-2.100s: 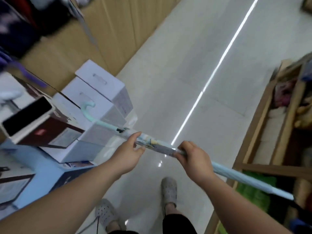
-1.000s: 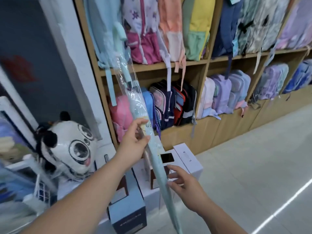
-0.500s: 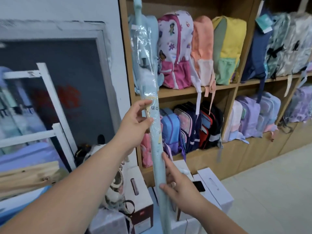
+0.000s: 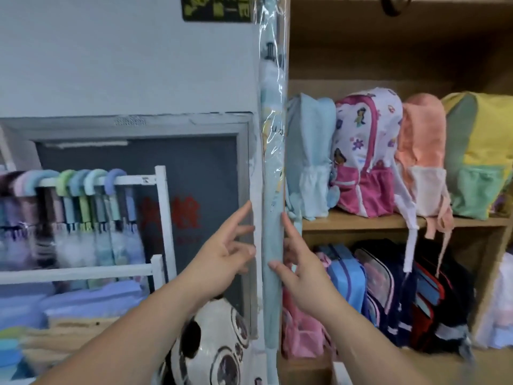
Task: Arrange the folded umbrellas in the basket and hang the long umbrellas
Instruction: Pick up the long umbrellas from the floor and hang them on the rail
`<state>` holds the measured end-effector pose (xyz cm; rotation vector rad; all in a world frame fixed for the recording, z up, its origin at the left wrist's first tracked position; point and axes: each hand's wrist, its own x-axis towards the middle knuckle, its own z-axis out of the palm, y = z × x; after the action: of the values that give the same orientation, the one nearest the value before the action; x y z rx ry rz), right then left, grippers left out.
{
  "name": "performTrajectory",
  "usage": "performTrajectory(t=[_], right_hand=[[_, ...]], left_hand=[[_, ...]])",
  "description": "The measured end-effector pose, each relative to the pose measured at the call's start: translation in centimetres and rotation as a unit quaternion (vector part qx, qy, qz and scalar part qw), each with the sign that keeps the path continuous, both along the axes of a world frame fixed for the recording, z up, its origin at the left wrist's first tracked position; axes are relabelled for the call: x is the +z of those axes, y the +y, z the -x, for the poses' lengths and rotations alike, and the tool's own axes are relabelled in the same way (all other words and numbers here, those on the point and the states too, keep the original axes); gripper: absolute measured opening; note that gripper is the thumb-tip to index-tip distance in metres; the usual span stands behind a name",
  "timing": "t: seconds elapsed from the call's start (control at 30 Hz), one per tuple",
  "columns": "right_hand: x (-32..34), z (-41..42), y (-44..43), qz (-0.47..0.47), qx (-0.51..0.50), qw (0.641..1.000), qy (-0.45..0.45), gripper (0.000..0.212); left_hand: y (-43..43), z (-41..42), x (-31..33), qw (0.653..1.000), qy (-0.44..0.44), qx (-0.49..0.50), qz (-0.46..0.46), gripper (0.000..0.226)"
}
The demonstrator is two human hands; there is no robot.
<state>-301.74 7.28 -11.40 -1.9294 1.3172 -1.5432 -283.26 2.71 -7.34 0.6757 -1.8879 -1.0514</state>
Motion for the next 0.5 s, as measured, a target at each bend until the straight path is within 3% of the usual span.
performTrajectory(t=[0.27,0.5], right_hand=[[8.9,-3.7,-5.9,0.049,0.019,0.998,0.019,0.086],[13.9,-10.5,-10.7,0.058,-0.022,0.997,0.039,0.087]], left_hand=[[-5.2,-3.0,3.5,0.994,-0.065,0.005,0.089,0.098],[-11.6,-8.3,7.0,0.989,-0.036,0.001,0.142,0.104]])
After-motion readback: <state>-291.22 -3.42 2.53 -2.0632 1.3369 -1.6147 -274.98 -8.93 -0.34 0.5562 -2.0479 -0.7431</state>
